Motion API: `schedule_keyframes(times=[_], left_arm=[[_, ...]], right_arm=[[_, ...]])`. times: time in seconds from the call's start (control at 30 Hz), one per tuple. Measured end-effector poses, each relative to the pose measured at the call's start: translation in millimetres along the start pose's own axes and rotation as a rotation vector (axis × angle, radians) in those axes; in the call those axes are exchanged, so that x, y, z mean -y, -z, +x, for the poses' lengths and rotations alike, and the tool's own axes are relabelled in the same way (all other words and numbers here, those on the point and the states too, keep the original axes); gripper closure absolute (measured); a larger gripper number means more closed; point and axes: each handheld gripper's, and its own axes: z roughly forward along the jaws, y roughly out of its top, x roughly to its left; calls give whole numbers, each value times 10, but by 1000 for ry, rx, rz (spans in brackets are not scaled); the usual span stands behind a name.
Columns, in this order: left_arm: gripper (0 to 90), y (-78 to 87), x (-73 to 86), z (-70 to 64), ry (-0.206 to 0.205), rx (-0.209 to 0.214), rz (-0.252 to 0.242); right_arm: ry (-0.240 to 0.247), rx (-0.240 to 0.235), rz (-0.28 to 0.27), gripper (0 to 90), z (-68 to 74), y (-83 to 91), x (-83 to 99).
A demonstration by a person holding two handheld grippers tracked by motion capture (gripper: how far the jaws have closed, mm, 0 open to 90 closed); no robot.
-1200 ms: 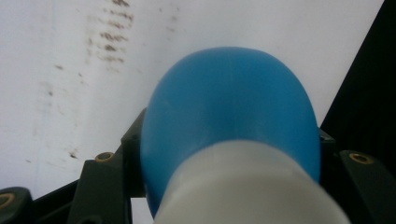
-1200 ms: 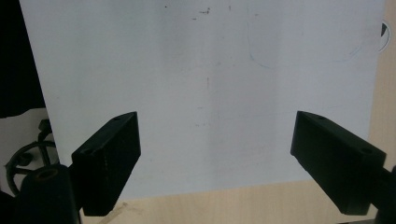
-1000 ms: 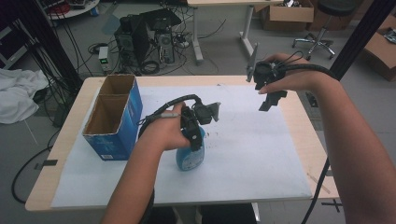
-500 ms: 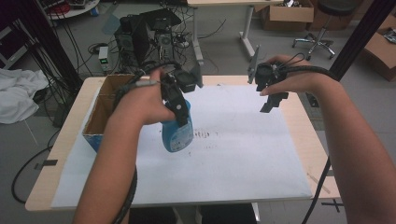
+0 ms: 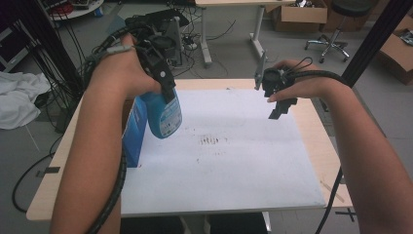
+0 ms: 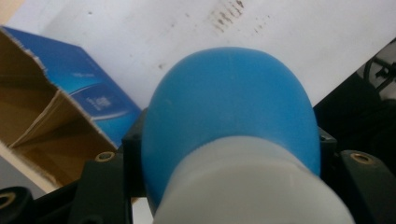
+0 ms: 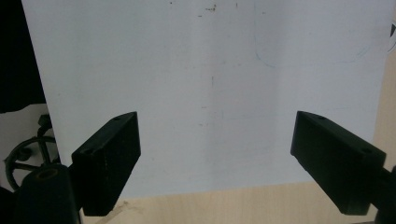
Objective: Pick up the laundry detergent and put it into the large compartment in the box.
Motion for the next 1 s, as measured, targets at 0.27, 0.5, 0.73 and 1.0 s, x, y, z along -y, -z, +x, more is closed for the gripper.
schedule_keyframes(times=[0.27,0.5,0.73,1.0], left_arm=[[390,253,81,269,153,-11,10],[390,407,227,522,341,-59,-8],[391,479,405,741,505,-78,-13],[391,505,572,995,641,-126,6]], right_arm=[[9,-4,6,160,6,-44,-35],[12,-2,9,160,15,-53,-70],[20,-7,13,160,16,-84,-106],[26,-11,14,160,10,-96,-151]])
